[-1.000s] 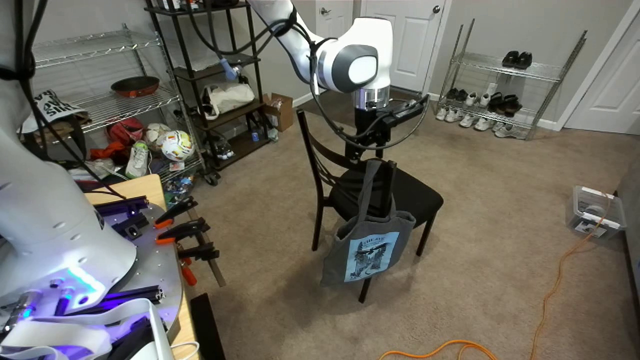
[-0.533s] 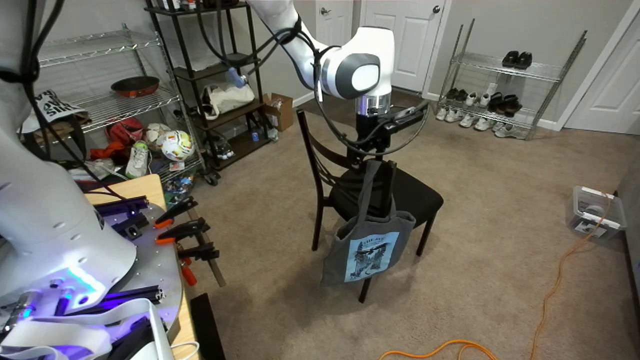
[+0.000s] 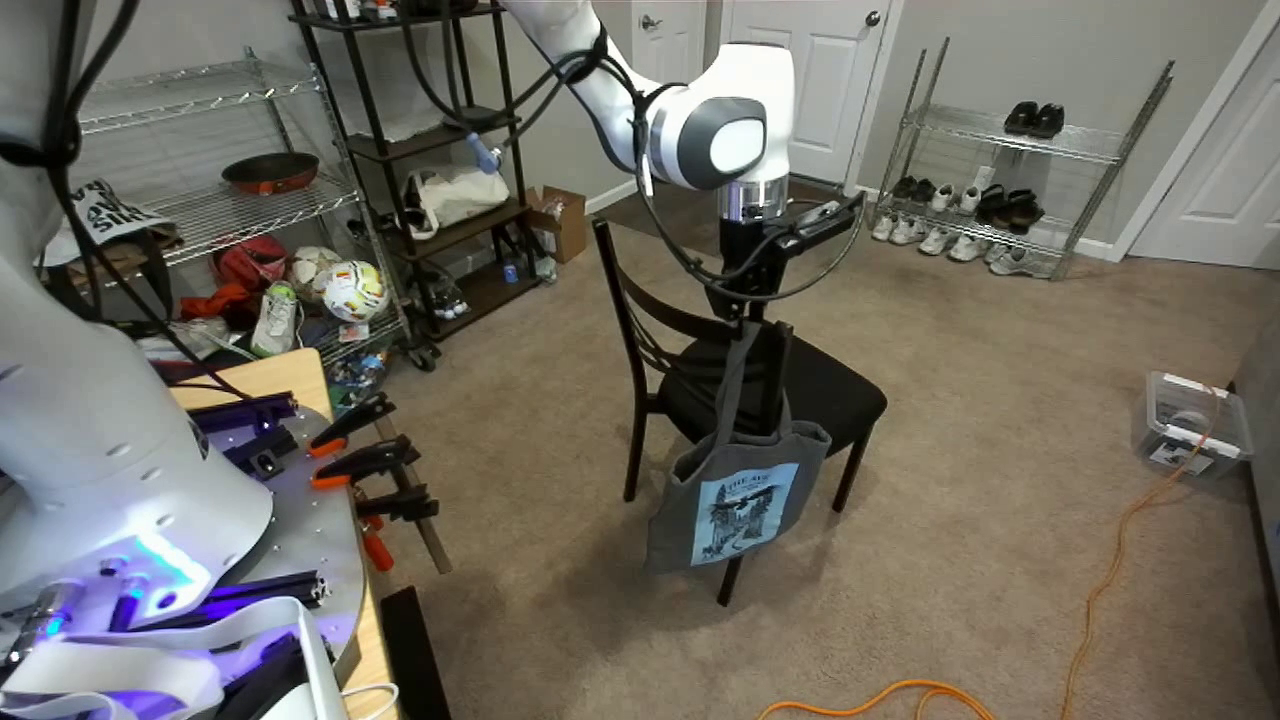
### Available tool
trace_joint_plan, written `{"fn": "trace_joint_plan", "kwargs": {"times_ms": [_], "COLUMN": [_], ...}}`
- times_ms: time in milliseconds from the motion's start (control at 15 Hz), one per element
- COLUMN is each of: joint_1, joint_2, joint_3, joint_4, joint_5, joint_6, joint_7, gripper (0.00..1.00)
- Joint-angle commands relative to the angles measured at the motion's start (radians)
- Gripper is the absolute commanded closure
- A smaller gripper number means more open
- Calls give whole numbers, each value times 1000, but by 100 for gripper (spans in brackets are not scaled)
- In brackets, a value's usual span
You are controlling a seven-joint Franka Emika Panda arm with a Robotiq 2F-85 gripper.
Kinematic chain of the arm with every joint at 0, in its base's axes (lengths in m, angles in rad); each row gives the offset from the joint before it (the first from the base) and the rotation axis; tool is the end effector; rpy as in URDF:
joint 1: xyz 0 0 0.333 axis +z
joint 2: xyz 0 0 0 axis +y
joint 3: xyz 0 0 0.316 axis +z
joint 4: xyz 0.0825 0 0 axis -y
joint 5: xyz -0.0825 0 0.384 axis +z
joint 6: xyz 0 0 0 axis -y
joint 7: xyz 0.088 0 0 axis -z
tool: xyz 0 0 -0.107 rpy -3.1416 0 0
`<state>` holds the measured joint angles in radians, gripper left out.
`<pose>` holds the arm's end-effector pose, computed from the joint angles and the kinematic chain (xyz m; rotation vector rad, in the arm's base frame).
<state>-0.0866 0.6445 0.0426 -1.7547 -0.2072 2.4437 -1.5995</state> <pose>0.6682 -0.0322 0.2062 1.9979 2.2794 -0.0758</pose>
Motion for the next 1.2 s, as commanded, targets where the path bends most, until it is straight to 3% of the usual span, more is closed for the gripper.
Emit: {"fn": "trace_joint_plan", "kwargs": {"times_ms": [0,67,133,1133], "joint_1": [-2,-2,-2,-21], "joint_2": [-8,-8,-7,-166], "joint_3": [1,2,3,10], "joint_4": [-5,-3,-1,-106], "joint_5": [-5,-5,-5,10], "joint_6": [-15,-15,-16,26], "joint_7": [14,14,13,9], "gripper": [89,96,98,94]}}
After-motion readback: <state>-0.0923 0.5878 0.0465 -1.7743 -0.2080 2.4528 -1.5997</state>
